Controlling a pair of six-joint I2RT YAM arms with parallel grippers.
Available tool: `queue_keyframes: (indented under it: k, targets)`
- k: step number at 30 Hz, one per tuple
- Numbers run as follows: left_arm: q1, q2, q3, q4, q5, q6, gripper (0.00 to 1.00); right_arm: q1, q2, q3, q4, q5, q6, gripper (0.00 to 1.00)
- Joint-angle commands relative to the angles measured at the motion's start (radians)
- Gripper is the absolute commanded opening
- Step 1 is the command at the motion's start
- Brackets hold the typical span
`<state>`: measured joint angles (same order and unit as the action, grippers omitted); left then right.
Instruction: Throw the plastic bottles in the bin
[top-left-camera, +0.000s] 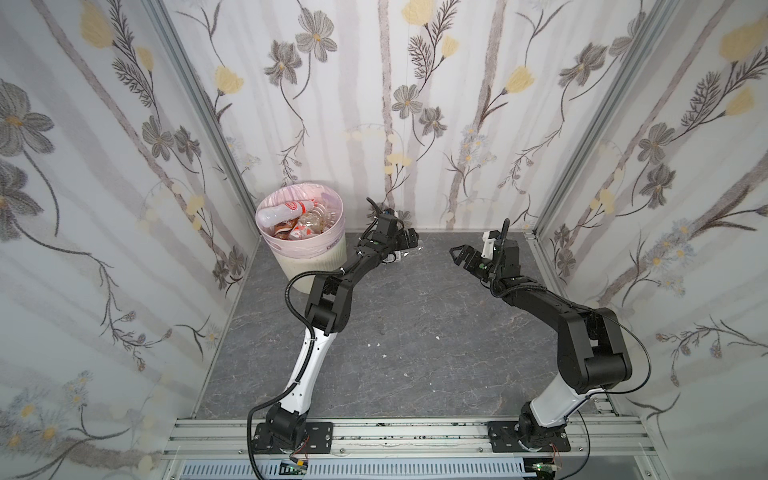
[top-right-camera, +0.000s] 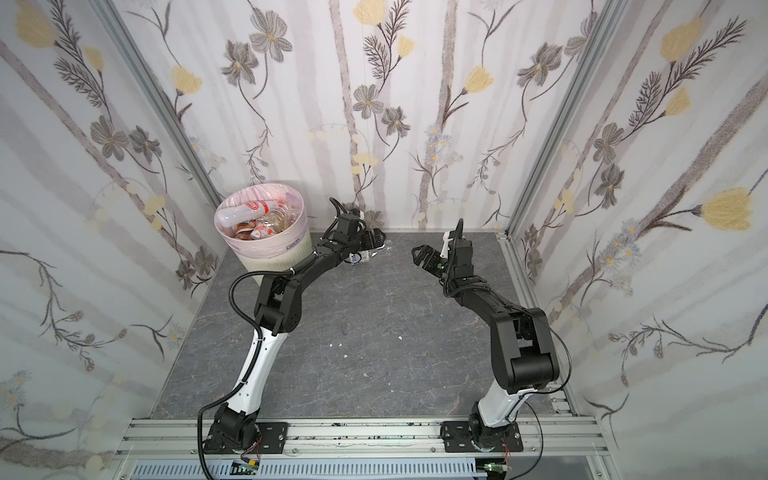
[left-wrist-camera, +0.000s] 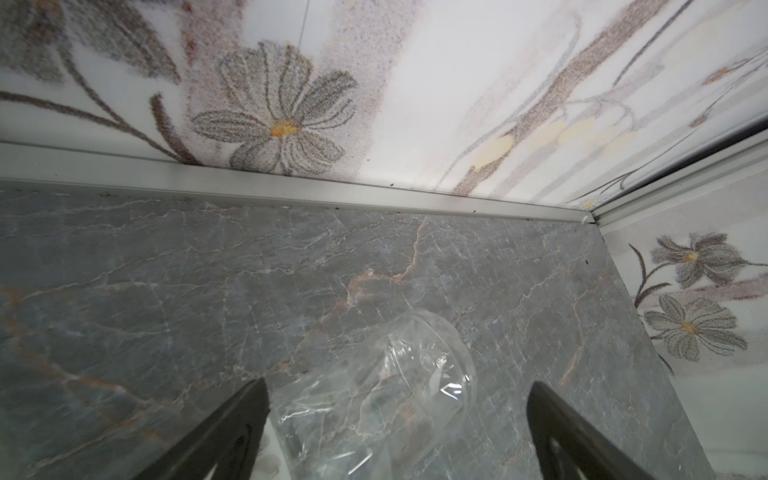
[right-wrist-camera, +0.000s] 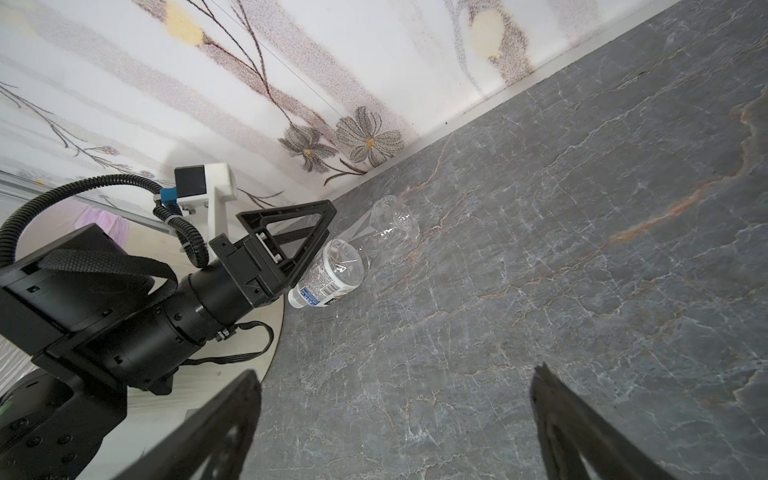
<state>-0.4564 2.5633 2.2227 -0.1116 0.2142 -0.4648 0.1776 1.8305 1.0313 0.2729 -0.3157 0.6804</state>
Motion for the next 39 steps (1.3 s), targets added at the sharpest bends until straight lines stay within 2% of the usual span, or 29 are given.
queue_keyframes:
  k: [1,7,18,24,33,39]
  targets:
    - [-0.003,-0.011,-0.012,-0.081,0.019,-0.022,1.0,0.0,-0.013,-0.015,0.042,-0.014,0.003,1.0]
    - [-0.027,-0.042,-0.048,-0.096,0.041,-0.045,1.0,-0.001,-0.054,-0.057,0.047,-0.003,-0.001,1.0]
    - [-0.117,-0.322,-0.357,-0.096,-0.039,-0.057,1.0,-0.023,-0.112,-0.109,0.048,0.012,-0.006,1.0]
    - [-0.115,-0.423,-0.352,-0.097,-0.047,-0.041,1.0,-0.014,-0.139,-0.193,0.07,0.003,0.01,1.0]
    - [-0.1,-0.382,-0.391,-0.097,-0.013,-0.051,1.0,0.078,-0.155,-0.316,0.106,0.021,0.04,1.0]
    - [-0.094,-0.317,-0.38,-0.096,0.068,-0.09,1.0,0.164,-0.116,-0.335,0.157,0.009,0.096,1.0]
